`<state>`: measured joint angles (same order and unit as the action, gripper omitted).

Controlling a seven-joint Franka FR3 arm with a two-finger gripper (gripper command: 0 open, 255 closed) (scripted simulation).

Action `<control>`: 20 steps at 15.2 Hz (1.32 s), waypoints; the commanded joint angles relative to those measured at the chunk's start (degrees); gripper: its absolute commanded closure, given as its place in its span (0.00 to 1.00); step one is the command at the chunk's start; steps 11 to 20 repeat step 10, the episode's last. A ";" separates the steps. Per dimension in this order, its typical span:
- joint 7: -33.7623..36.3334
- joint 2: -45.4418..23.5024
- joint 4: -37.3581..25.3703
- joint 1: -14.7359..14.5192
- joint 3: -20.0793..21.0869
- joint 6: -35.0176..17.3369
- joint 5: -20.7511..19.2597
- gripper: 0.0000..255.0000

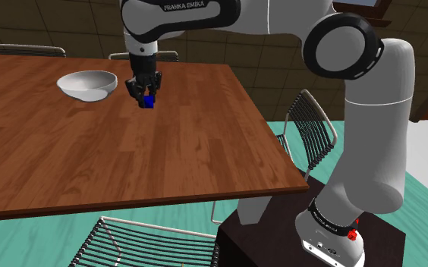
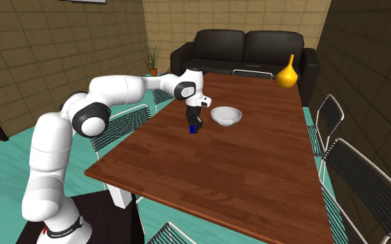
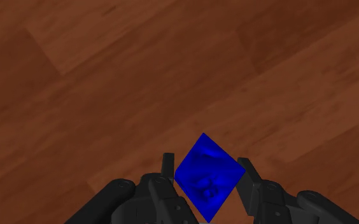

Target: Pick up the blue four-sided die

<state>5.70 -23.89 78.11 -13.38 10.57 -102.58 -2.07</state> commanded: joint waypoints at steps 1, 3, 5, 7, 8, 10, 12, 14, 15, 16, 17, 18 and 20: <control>0.09 -0.04 -1.70 -0.12 0.04 1.68 -0.01 1.00; 0.12 -0.17 -3.43 -0.20 0.06 3.28 -0.03 1.00; 0.16 -0.37 -5.27 -0.29 0.07 4.93 -0.06 1.00; 0.20 -0.65 -7.25 -0.40 0.08 6.63 -0.11 1.00; 0.22 -0.82 -8.30 -0.46 0.09 7.50 -0.14 1.00; 0.22 -0.84 -8.45 -0.47 0.09 7.62 -0.14 1.00; 0.22 -0.84 -8.45 -0.47 0.09 7.62 -0.14 1.00; 0.22 -0.84 -8.45 -0.47 0.09 7.62 -0.14 1.00; 0.22 -0.84 -8.45 -0.47 0.09 7.62 -0.14 1.00; 0.22 -0.84 -8.45 -0.47 0.09 7.62 -0.14 1.00; 0.22 -0.84 -8.45 -0.47 0.09 7.62 -0.14 1.00; 0.22 -0.84 -8.45 -0.47 0.09 7.62 -0.14 1.00; 0.22 -0.84 -8.45 -0.47 0.09 7.62 -0.14 1.00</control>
